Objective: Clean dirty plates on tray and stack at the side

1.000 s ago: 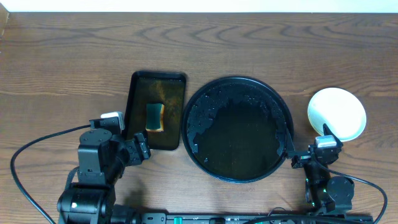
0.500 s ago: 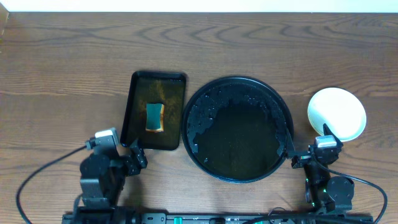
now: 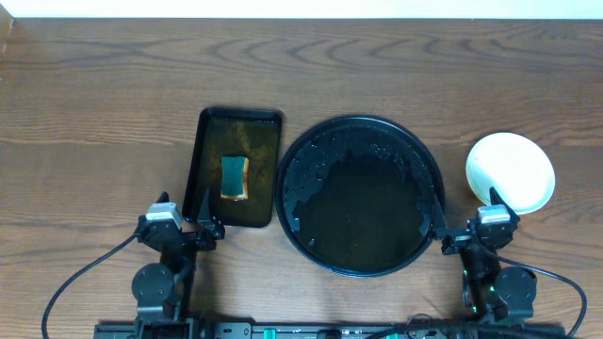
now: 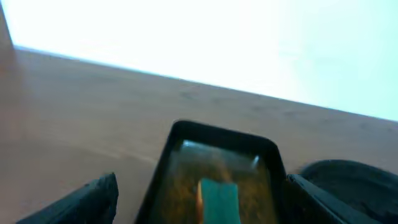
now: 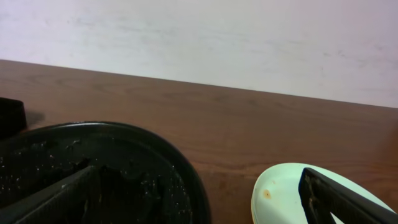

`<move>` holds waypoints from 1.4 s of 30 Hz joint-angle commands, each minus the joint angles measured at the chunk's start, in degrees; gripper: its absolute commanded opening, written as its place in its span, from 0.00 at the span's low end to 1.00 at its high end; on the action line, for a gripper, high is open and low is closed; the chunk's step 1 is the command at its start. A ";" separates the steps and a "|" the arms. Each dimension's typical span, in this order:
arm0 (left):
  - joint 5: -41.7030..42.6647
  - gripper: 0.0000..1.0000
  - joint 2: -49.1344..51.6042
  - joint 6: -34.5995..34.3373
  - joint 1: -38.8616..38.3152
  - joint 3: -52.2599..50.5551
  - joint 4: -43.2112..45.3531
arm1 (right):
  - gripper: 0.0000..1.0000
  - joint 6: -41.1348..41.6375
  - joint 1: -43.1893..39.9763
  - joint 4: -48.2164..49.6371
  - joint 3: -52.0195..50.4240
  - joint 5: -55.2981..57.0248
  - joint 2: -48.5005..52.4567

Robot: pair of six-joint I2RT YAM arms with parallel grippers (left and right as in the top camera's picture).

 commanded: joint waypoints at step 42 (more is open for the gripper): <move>0.11 0.84 -0.35 5.25 0.55 -2.01 -1.81 | 0.99 0.74 0.24 -0.24 -0.09 -0.07 -0.31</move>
